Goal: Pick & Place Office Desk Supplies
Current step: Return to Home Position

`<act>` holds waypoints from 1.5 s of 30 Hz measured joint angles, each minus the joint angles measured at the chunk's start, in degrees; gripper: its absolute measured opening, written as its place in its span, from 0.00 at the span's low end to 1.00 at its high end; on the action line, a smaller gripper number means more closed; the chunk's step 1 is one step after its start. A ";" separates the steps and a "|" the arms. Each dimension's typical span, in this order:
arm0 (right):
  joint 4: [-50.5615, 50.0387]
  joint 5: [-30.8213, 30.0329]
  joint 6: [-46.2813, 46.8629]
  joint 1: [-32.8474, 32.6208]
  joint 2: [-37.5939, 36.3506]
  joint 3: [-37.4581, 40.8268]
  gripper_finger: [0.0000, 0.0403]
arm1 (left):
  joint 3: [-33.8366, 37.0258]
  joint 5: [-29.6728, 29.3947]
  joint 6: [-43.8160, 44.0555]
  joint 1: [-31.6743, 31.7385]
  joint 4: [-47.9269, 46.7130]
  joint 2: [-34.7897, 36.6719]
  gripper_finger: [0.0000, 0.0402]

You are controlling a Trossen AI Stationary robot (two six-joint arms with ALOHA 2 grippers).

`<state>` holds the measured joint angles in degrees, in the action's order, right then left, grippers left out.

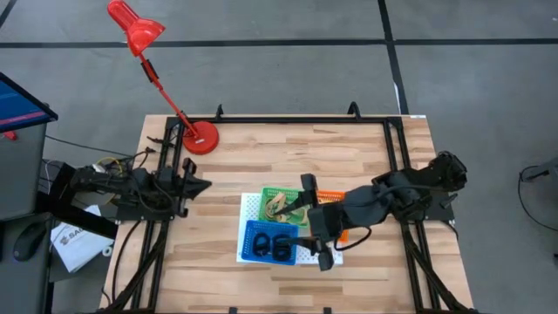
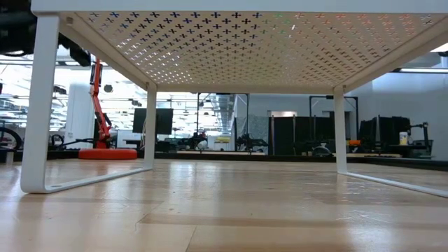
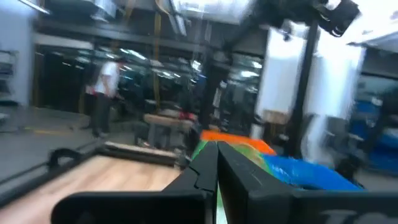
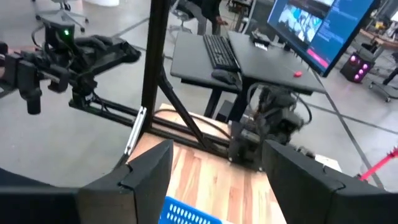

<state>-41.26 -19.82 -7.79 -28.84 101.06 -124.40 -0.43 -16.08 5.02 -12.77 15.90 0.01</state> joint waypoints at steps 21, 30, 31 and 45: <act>17.04 -0.48 0.26 -0.02 -10.82 23.40 0.61 | 0.02 -0.53 0.00 1.92 -0.49 -1.51 0.00; 26.81 0.10 -0.09 -0.27 -17.83 34.07 0.61 | 0.02 7.68 0.00 1.94 -13.34 -1.51 0.00; 26.72 0.15 0.06 -0.39 -18.00 34.30 0.61 | 0.02 10.19 0.00 1.94 -13.91 -1.65 0.00; 32.43 0.70 -1.23 -2.35 -24.82 46.76 0.61 | 0.02 26.03 0.04 4.26 -13.42 -0.04 0.00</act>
<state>-8.84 -19.12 -9.02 -31.20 76.25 -77.64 -0.40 9.96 5.06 -8.52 2.48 -0.03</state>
